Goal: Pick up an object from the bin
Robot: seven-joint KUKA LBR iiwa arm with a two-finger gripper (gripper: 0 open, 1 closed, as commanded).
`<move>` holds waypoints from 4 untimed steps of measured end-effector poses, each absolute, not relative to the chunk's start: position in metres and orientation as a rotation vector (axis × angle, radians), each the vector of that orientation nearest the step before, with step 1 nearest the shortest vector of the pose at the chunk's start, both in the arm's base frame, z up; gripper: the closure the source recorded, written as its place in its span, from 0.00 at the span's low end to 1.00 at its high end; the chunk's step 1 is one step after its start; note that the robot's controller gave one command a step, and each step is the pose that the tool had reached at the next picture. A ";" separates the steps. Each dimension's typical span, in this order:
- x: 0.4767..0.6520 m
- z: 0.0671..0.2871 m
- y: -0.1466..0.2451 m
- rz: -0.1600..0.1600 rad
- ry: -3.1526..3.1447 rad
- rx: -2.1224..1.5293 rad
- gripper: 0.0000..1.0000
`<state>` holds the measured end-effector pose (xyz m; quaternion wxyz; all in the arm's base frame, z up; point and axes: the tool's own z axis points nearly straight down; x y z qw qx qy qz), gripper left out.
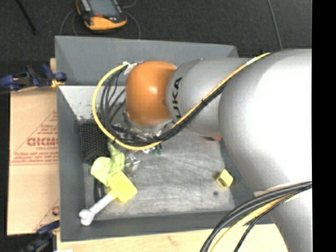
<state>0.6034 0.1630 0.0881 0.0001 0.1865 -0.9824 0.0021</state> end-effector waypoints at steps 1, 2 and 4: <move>0.579 0.077 0.199 0.002 -3.123 0.420 1.00; 0.579 0.077 0.199 0.003 -3.123 0.421 1.00; 0.579 0.077 0.199 0.004 -3.123 0.423 1.00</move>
Offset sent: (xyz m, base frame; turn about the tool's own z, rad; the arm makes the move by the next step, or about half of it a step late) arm 0.0000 0.0000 0.0000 0.0000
